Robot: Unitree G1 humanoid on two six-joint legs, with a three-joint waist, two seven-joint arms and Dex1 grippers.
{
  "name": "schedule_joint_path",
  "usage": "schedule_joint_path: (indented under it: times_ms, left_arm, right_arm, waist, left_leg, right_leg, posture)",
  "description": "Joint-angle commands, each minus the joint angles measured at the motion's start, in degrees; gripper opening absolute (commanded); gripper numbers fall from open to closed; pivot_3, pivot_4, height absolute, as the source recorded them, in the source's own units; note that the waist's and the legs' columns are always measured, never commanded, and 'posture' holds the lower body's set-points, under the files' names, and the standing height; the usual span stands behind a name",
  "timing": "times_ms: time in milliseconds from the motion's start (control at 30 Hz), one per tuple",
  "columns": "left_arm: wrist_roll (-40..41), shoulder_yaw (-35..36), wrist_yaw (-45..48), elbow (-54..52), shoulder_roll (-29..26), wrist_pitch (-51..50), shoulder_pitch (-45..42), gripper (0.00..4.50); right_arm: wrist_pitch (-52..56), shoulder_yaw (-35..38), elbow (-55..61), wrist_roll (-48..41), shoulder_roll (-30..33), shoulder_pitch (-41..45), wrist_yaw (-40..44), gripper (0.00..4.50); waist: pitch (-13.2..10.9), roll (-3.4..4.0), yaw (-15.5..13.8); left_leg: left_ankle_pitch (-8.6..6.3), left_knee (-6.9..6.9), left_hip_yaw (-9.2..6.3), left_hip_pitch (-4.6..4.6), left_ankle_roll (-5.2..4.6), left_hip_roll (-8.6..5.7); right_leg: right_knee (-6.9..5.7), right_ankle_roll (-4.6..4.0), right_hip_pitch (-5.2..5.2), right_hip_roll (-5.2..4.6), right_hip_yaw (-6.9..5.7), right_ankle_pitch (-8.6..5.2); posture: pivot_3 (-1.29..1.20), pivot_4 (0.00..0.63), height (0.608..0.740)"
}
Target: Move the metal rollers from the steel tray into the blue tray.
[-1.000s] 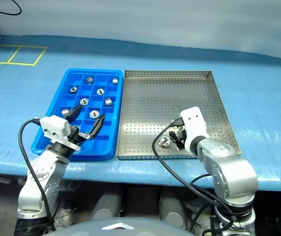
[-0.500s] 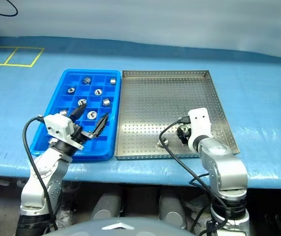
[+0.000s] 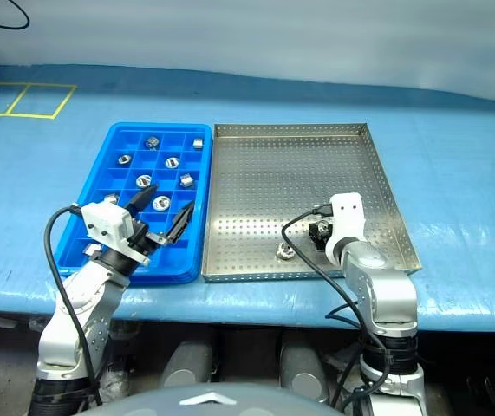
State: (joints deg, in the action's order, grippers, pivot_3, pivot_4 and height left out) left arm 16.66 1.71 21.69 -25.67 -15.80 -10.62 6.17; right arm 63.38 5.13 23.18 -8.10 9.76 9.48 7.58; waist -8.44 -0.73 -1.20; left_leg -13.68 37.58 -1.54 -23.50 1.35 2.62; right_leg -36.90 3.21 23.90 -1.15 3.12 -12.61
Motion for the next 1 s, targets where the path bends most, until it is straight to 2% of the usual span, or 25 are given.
schedule_joint_path:
  times_ms: [33, 333, 567, 833, 1000]
  left_arm:
    - [1.23, 0.93, 0.05, -1.40, 0.37, 0.51, 0.56, 4.38]
    - [3.35, 0.10, 3.34, -2.56, -0.80, 1.23, 5.21, 4.38]
    - [1.14, 2.53, 3.92, -3.35, -1.63, 6.83, 11.40, 4.38]
    - [3.75, 9.30, 3.73, -6.47, -1.86, 9.75, 18.88, 4.38]
    - [4.62, 12.31, 3.04, -9.36, -0.14, 12.29, 25.00, 4.38]
  right_arm:
    - [-1.86, 0.72, 0.12, 0.04, -0.01, 0.44, -0.66, 1.80]
    - [-2.76, -1.50, 1.21, -0.33, -1.13, 4.30, -0.88, 1.75]
    - [-9.49, -11.34, -1.48, 0.09, -5.82, 13.21, 0.64, 1.75]
    - [-15.24, -20.23, -7.71, -0.20, -10.27, 19.93, 4.82, 1.75]
    - [-19.04, -25.50, -12.69, 0.26, -13.00, 23.06, 7.64, 1.75]
  waist:
    - [0.00, 0.00, -0.03]
    - [-0.07, 0.10, 0.10]
    - [-0.11, 0.16, 0.09]
    - [-0.12, 0.13, -1.70]
    - [-0.17, 0.06, -2.44]
  left_leg:
    - [0.00, 0.00, 0.00, 0.00, 0.00, 0.00]
    - [-0.01, -0.02, 0.06, -0.01, -0.01, 0.00]
    - [0.01, -0.15, 0.07, -0.02, -0.03, 0.05]
    - [0.01, -0.41, 0.08, -0.17, -0.03, 0.01]
    - [0.01, -0.44, 0.11, -0.18, -0.03, 0.03]
  right_leg:
    - [0.00, 0.00, 0.00, 0.00, 0.00, 0.00]
    - [0.00, 0.01, 0.06, 0.00, 0.05, 0.00]
    - [-0.03, -0.02, 0.20, 0.05, 0.06, -0.02]
    - [-0.01, -0.12, 0.43, 0.00, 0.05, -0.06]
    - [-0.02, -0.07, 0.49, 0.00, 0.03, -0.14]
  posture:
    - [0.13, 0.150, 0.740]
    - [0.16, 0.150, 0.740]
    - [0.21, 0.150, 0.740]
    - [0.31, 0.150, 0.740]
    - [0.38, 0.150, 0.740]
